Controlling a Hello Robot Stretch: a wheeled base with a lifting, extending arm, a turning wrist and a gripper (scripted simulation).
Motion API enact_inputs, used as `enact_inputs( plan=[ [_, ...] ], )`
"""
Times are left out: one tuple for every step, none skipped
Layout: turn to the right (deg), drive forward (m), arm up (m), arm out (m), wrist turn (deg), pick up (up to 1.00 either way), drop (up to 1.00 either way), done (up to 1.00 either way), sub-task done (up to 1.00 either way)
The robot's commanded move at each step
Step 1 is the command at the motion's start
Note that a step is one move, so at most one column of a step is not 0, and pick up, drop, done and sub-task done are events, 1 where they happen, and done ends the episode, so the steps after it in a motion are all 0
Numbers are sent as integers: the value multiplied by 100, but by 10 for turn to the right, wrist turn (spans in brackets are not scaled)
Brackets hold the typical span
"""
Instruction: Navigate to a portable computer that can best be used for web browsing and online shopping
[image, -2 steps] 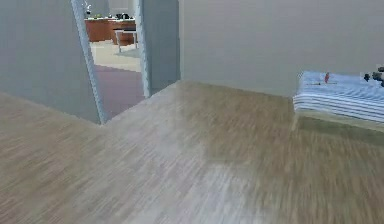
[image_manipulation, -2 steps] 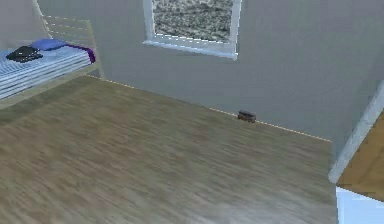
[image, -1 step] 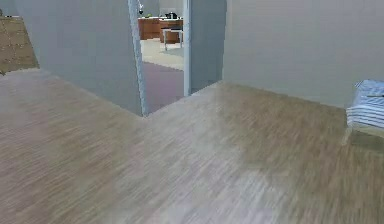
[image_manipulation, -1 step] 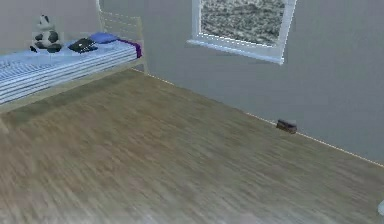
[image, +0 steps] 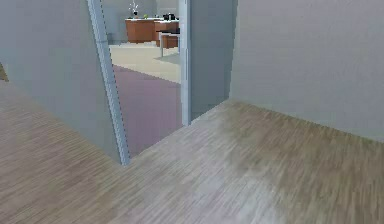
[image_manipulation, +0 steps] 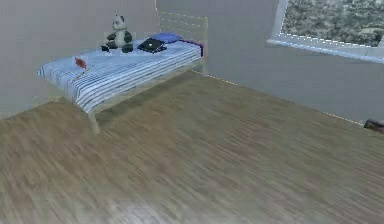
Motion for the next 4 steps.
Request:
enact_inputs(
  plan=[
    [0,100,0,0,0,0,0,0,0],
    [0,60,0,0,0,0,0,0,0],
    [-450,0,0,0,0,0,0,0,0],
    [-60,0,0,0,0,0,0,0,0]
  ],
)
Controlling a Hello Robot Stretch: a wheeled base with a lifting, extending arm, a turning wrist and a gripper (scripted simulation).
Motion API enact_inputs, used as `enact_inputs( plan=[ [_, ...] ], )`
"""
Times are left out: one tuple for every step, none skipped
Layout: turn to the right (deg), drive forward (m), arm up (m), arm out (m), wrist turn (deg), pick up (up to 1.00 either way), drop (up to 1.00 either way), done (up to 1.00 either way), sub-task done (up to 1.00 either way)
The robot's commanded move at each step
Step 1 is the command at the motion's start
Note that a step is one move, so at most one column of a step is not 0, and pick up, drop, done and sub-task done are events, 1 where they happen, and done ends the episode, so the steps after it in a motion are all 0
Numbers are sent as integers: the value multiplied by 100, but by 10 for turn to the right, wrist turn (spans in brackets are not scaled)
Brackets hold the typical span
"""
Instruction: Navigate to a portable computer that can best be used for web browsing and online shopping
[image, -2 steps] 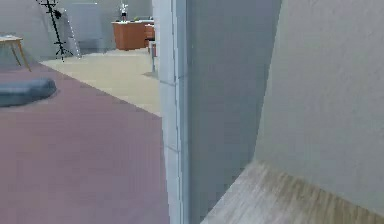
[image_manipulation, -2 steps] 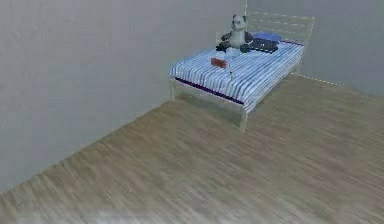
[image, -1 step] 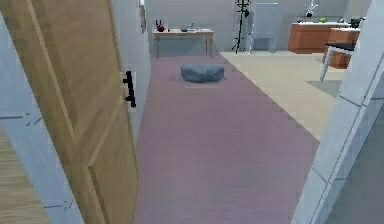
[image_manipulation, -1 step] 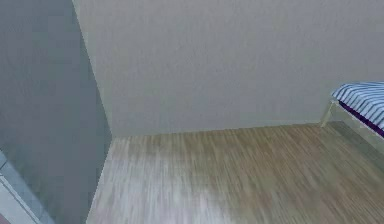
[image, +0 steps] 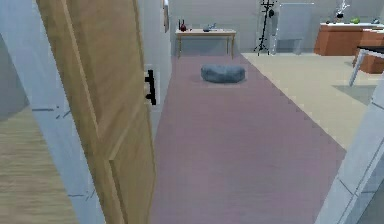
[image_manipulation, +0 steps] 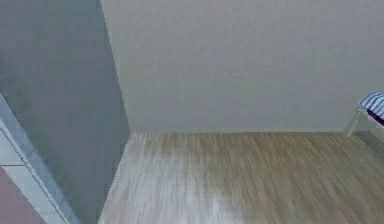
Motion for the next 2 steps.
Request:
enact_inputs(
  plan=[
    [0,45,0,0,0,0,0,0,0],
    [180,0,0,0,0,0,0,0,0]
  ],
)
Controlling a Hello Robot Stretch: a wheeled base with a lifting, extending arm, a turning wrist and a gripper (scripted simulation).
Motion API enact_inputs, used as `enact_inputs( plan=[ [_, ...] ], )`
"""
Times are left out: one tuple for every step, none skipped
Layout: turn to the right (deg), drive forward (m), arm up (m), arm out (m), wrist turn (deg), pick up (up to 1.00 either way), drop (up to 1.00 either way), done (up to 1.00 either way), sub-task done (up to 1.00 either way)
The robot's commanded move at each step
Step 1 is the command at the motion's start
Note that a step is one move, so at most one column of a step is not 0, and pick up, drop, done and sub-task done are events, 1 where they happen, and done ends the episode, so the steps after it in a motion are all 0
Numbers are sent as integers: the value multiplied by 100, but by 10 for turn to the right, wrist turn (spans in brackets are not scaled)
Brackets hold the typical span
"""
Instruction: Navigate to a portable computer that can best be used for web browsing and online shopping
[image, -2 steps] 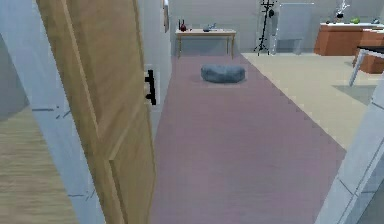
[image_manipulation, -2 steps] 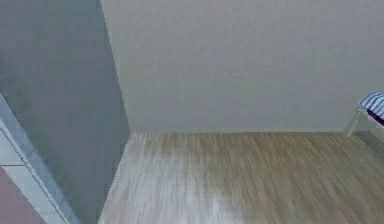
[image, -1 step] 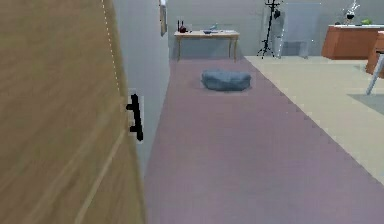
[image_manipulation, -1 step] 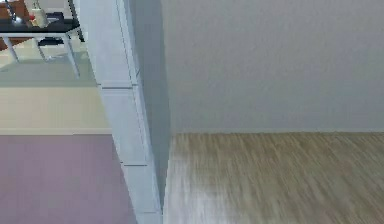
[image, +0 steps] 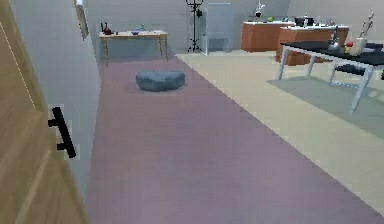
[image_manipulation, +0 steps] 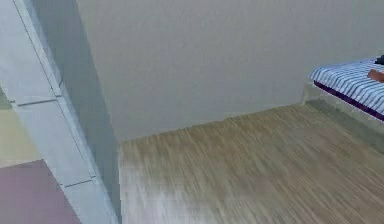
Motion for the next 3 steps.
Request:
enact_inputs(
  plan=[
    [0,80,0,0,0,0,0,0,0],
    [90,0,0,0,0,0,0,0,0],
    [0,100,0,0,0,0,0,0,0]
  ],
)
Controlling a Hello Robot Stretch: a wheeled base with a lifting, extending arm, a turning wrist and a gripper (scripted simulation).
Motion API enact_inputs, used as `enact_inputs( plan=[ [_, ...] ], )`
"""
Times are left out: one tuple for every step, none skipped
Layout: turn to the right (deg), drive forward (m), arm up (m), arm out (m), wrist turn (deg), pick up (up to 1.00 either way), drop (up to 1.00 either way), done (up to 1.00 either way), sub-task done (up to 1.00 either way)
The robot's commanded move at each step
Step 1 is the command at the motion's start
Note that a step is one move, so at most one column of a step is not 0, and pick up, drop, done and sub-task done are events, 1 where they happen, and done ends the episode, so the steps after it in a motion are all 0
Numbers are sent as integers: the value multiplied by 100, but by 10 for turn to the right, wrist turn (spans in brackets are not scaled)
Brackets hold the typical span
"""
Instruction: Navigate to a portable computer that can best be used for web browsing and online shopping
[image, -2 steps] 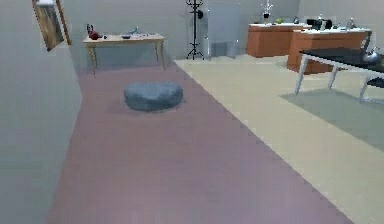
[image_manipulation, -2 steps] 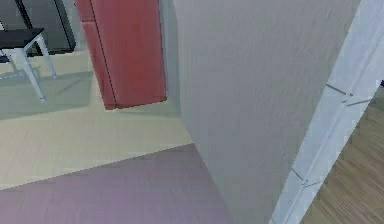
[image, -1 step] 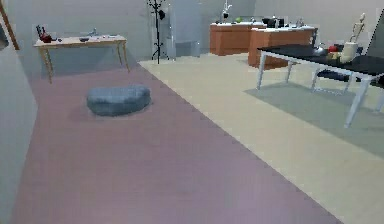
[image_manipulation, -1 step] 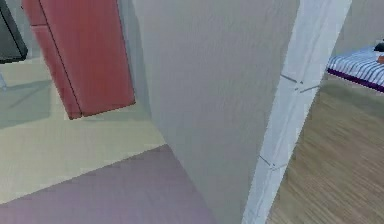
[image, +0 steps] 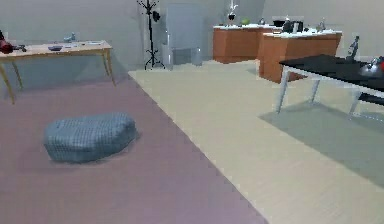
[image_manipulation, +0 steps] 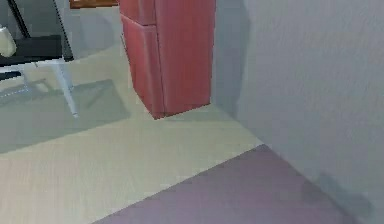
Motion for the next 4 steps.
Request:
enact_inputs(
  plan=[
    [0,100,0,0,0,0,0,0,0],
    [0,100,0,0,0,0,0,0,0],
    [-60,0,0,0,0,0,0,0,0],
    [0,20,0,0,0,0,0,0,0]
  ],
)
